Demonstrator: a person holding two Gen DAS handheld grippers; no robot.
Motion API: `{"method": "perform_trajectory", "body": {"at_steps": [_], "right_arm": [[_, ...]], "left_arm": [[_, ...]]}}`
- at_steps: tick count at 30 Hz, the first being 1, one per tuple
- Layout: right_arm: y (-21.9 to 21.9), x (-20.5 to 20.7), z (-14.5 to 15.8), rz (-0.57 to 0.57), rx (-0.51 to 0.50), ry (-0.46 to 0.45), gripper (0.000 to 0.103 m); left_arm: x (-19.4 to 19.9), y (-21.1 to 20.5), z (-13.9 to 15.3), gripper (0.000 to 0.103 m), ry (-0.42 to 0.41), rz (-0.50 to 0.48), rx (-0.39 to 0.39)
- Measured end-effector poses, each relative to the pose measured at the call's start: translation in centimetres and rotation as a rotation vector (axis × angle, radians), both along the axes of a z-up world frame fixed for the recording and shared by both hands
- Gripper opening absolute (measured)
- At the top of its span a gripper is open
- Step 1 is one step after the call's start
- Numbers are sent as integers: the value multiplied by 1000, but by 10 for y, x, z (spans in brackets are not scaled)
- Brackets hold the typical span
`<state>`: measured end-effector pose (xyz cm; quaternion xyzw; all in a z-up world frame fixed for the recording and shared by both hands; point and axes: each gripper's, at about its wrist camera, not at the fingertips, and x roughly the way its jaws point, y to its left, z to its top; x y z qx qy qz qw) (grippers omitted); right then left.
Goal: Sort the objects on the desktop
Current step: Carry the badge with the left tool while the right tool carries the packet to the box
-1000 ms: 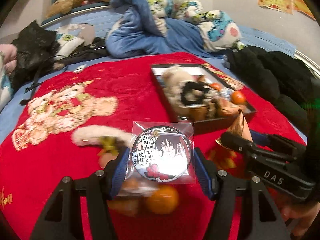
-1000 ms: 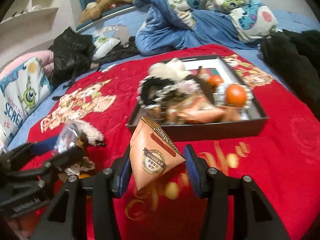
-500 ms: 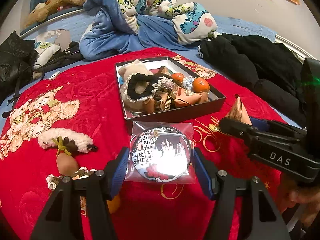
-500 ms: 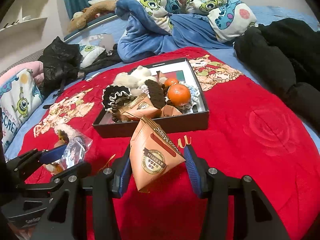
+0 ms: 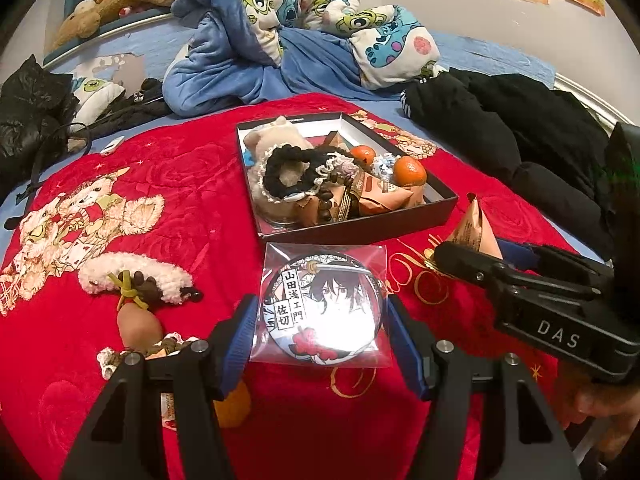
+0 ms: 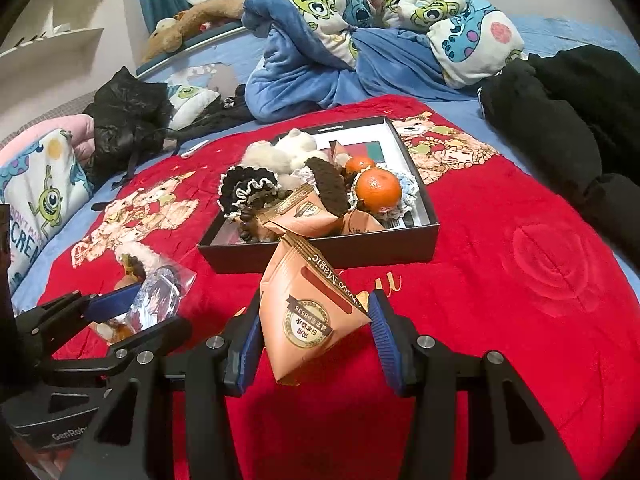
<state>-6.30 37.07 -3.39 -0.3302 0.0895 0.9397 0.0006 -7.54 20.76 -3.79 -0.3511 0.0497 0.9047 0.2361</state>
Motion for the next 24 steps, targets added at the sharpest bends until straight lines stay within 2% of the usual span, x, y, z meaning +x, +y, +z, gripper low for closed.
{"method": "perform_trajectory", "body": {"at_steps": [6, 13, 24], "right_arm": [[10, 1, 5, -23, -9, 14, 48], [23, 0, 13, -62, -64, 33, 49], [22, 0, 16, -64, -64, 42, 49]], "left_arm": [[-1, 0, 1, 65, -11, -6, 12], [-2, -1, 3, 65, -16, -8, 26], [5, 6, 14, 65, 31, -21, 14]]}}
